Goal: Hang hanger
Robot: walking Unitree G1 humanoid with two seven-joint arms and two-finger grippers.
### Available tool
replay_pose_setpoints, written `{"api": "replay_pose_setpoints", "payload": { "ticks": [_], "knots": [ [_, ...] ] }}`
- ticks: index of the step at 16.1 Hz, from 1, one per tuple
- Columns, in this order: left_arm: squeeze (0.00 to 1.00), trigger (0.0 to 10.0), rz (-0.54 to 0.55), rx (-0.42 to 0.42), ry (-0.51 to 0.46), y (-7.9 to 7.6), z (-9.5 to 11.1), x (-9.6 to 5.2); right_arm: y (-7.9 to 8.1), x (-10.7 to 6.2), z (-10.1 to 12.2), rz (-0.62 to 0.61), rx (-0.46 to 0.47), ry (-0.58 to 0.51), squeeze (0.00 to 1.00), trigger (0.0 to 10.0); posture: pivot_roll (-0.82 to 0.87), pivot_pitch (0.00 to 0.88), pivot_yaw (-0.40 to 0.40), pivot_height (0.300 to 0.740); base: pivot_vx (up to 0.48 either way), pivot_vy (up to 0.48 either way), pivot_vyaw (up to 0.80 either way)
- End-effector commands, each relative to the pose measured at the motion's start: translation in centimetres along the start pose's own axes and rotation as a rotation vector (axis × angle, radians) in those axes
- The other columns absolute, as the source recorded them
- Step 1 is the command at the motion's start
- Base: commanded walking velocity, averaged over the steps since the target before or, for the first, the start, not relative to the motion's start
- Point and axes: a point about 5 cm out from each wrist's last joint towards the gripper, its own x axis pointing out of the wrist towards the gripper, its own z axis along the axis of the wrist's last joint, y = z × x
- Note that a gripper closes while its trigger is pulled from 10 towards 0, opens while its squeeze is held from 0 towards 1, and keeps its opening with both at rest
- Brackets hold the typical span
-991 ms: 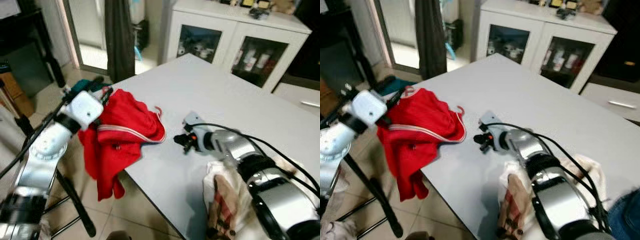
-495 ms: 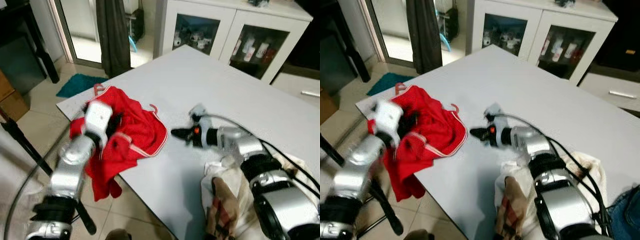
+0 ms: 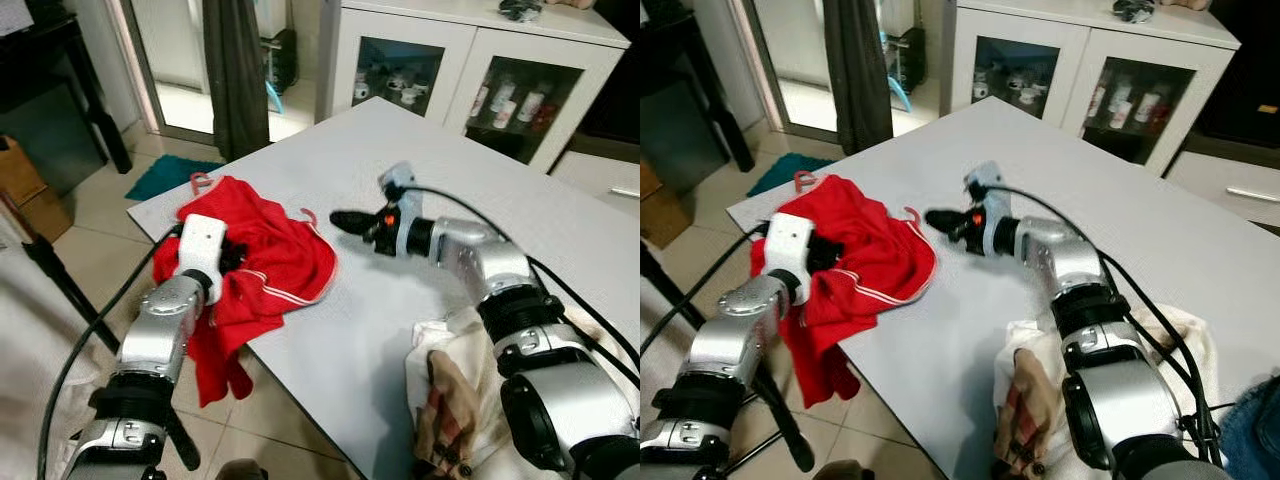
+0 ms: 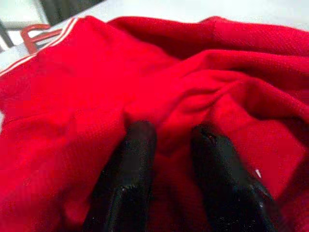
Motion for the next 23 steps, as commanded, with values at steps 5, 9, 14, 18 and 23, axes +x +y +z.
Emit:
{"api": "replay_pose_setpoints", "payload": {
  "ticks": [5, 9, 14, 18, 23],
  "knots": [
    [0.00, 10.0, -0.410, 0.132, 0.100, -6.3, -2.9, -0.1, -0.6, -1.0, 2.1, -0.058, -0.016, -0.071, 0.00, 10.0, 0.11, 0.018, -0.013, 0.740, 0.000, 0.000, 0.00],
    [0.00, 10.0, -0.656, 0.226, 0.006, -8.4, -2.7, -1.5, -0.6, -1.1, 1.9, -0.080, -0.011, -0.063, 0.00, 10.0, 0.11, 0.019, -0.015, 0.740, 0.000, 0.000, 0.00],
    [0.00, 10.0, -0.553, 0.310, -0.186, -5.7, -0.7, -1.8, -1.1, -1.6, 3.5, -0.179, -0.180, -0.113, 0.00, 10.0, 0.11, 0.021, -0.018, 0.740, 0.000, 0.000, 0.00],
    [0.00, 10.0, -0.442, 0.296, -0.245, -2.4, -0.1, -2.7, 0.6, -3.8, 4.9, -0.039, -0.468, -0.132, 0.00, 10.0, 0.11, 0.048, -0.023, 0.740, 0.000, 0.000, 0.00],
    [0.00, 10.0, -0.337, 0.281, -0.488, -1.2, 3.5, -3.4, 3.1, -5.8, 1.7, 0.207, -0.541, -0.027, 0.00, 10.0, 0.09, 0.061, -0.024, 0.740, 0.000, 0.000, 0.00]
  ]
}}
